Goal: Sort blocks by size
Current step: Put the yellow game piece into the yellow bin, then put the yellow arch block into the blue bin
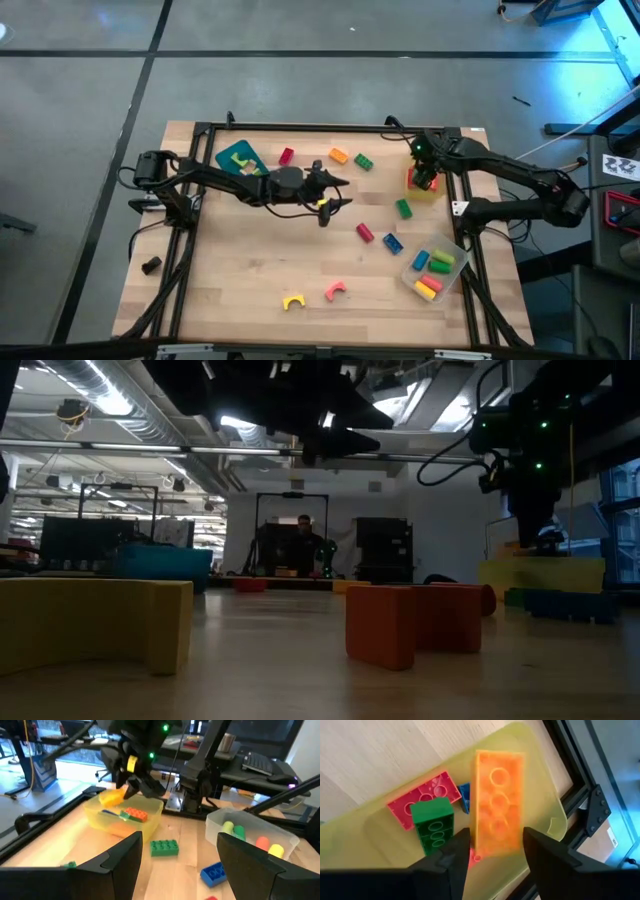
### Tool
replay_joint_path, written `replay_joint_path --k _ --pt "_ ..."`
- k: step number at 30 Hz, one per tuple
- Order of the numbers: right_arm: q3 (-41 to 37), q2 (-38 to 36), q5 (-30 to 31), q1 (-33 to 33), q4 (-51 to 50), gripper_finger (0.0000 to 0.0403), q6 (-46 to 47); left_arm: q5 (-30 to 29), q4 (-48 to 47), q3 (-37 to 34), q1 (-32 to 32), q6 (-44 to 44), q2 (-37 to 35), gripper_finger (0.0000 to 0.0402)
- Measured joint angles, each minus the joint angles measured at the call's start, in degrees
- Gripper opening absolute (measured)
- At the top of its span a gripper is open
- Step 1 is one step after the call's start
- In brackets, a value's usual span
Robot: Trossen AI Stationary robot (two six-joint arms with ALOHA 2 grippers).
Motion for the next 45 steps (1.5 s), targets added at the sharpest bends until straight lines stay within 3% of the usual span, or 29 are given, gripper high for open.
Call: replay_joint_path --k 6,9,13,18,25,35,45 --pt "0.00 0.00 -0.15 -0.08 0.05 0.0195 0.01 0.64 -1.87 -0.02 -1.37 -0.04 0.00 0.0241" --pt "0.00 0.00 -0.15 -0.08 0.04 0.0199 0.00 4.65 -2.07 -0.02 -3.33 0.14 -0.07 0.0241" --pt "-0.02 0.00 -0.17 -0.08 0.02 0.0199 0.00 10.74 -7.47 -0.02 -8.20 0.15 -0.15 0.0241" --pt "-0.02 0.02 -0.19 -0.08 0.02 0.0199 0.00 11.54 -16.76 -0.02 -17.18 -2.81 -0.15 0.0241" --pt "-0.04 0.02 -0.65 -0.08 0.02 0.0200 0.00 3.33 -25.71 0.29 -27.84 -17.34 -0.15 0.0241" --pt "-0.04 0.02 -3.59 -0.08 0.10 0.0200 0.00 0.23 -46.07 1.96 -33.32 -34.10 -0.15 0.0241" --pt "-0.04 0.04 -5.11 -0.08 0.13 0.0200 0.00 -0.38 -43.42 2.03 -35.44 -36.86 3.85 0.0241"
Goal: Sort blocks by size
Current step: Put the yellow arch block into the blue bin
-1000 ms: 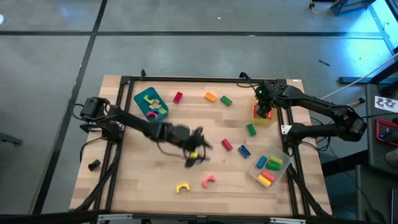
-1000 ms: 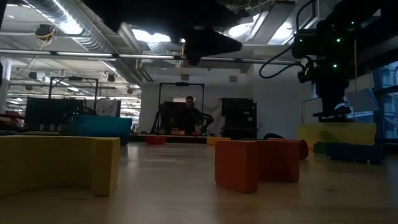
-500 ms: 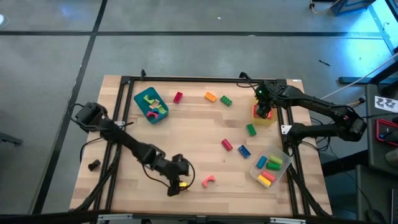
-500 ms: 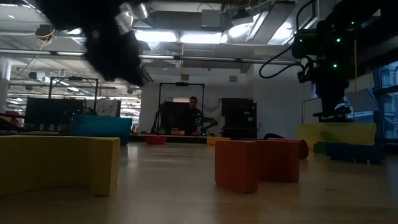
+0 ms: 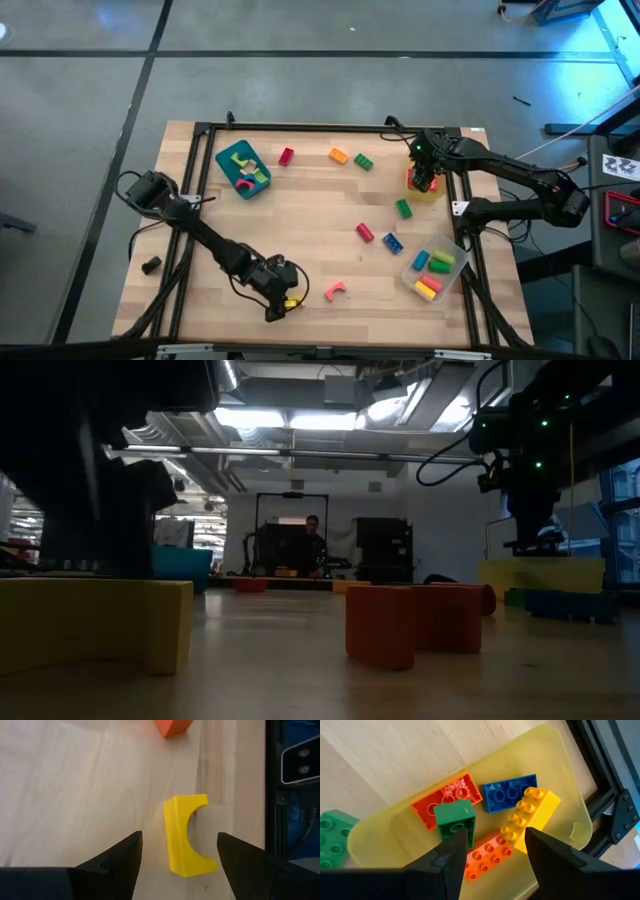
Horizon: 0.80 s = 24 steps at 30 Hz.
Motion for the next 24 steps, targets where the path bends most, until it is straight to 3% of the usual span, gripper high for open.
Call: replay_joint_path --k 8,17,24 --pt "0.00 0.00 0.00 0.00 0.02 0.0200 0.00 0.00 5.22 0.04 -0.16 0.03 2.77 0.0241" --pt "0.00 0.00 0.00 0.00 0.02 0.0200 0.00 -0.36 3.88 0.02 -0.16 1.76 5.18 0.0240" --pt "0.00 0.00 -0.02 0.00 0.03 0.0200 0.00 -0.78 1.55 0.02 -0.09 4.11 5.31 0.0172"
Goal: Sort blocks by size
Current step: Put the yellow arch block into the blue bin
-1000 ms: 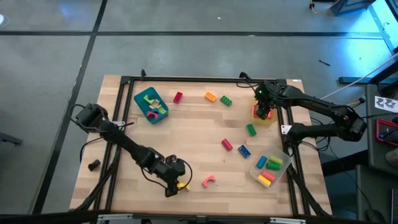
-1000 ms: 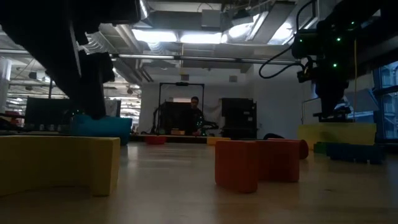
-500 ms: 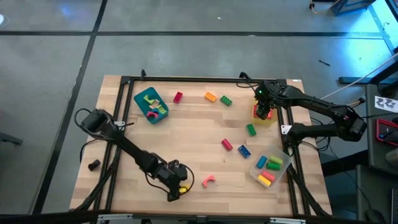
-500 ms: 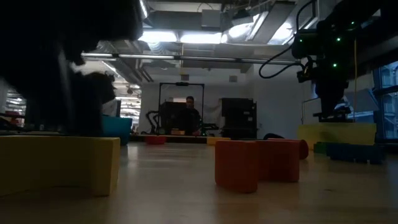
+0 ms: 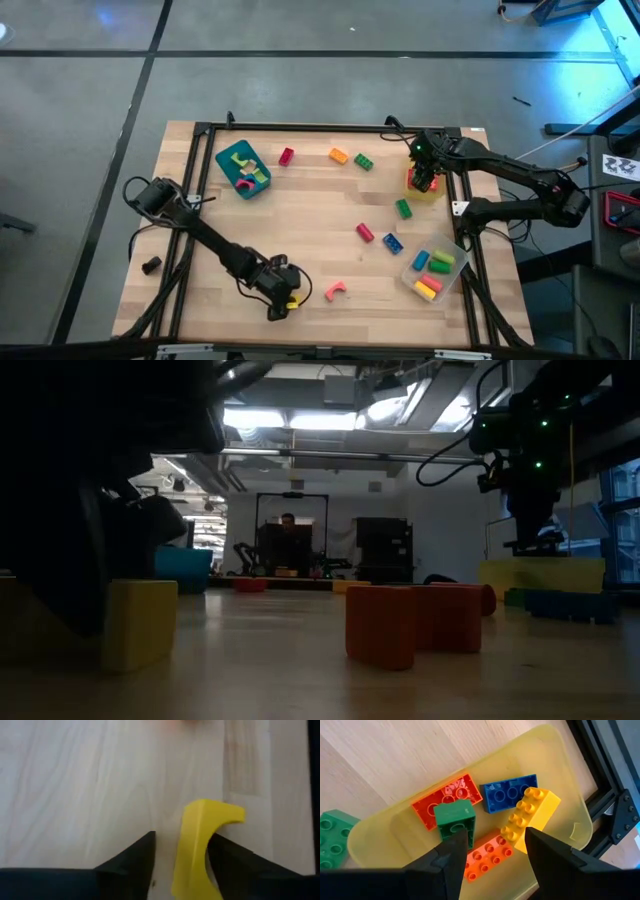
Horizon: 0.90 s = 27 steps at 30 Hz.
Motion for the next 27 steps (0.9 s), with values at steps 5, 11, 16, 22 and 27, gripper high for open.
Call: replay_joint_path --k 5,11,16,22,27 --pt "0.00 0.00 0.00 0.00 0.00 0.0200 0.00 -0.02 -1.53 0.07 0.58 -1.88 -0.01 0.0102" --pt "0.00 0.00 0.00 0.02 0.02 0.0200 0.00 0.45 -1.46 0.09 2.07 -4.04 -0.55 0.0029" --pt "0.00 0.00 0.00 0.04 0.36 0.0200 0.00 0.39 -2.01 -0.04 5.92 -3.75 -4.05 0.0019" --pt "0.00 0.00 -0.02 0.06 2.26 0.0200 -0.46 0.10 -3.45 0.22 13.75 3.63 -11.65 0.0026" --pt "0.84 0.00 -1.08 0.07 2.35 0.0200 -0.68 -2.82 -14.05 0.22 22.28 11.11 -19.25 0.0017"
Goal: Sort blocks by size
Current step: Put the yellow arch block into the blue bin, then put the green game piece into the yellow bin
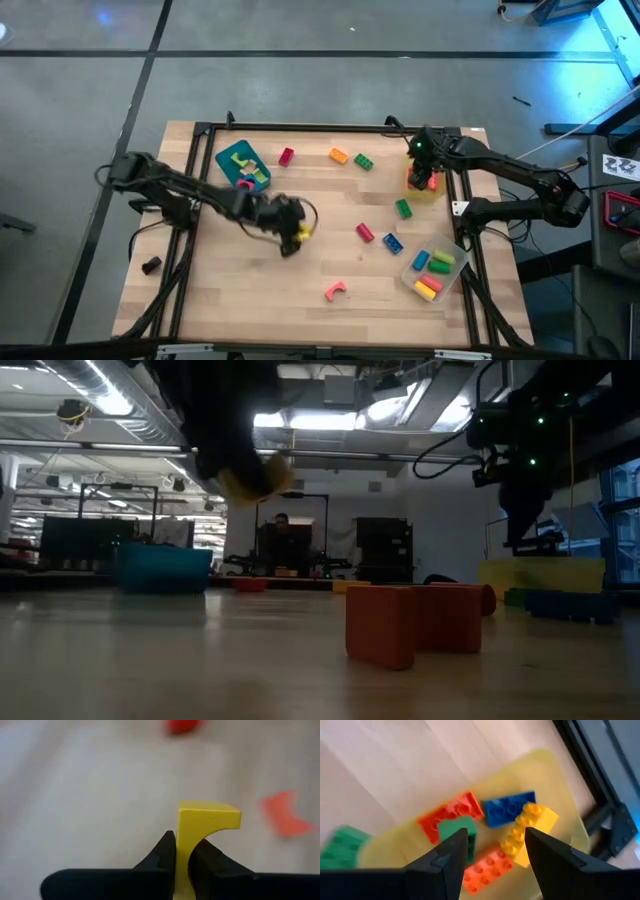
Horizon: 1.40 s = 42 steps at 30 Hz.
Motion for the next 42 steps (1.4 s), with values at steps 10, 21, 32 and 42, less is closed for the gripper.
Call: replay_joint_path --k 10,21,32,42 --pt "4.80 0.00 -23.70 2.67 5.90 0.0200 0.04 -16.62 -31.42 0.00 16.64 -0.32 -10.78 0.0022" --pt "4.82 1.33 -17.89 15.77 24.08 0.0200 0.08 -19.12 -36.12 -4.83 28.30 -0.63 -10.81 0.0051" --pt "4.84 13.85 -10.19 14.72 34.69 0.0200 -0.01 -17.83 -31.56 -7.34 31.56 -3.12 -10.76 0.0112" --pt "8.57 29.16 -9.99 5.96 39.11 0.0200 -0.17 -17.52 -30.77 -7.34 31.45 -3.65 -10.74 0.0160"
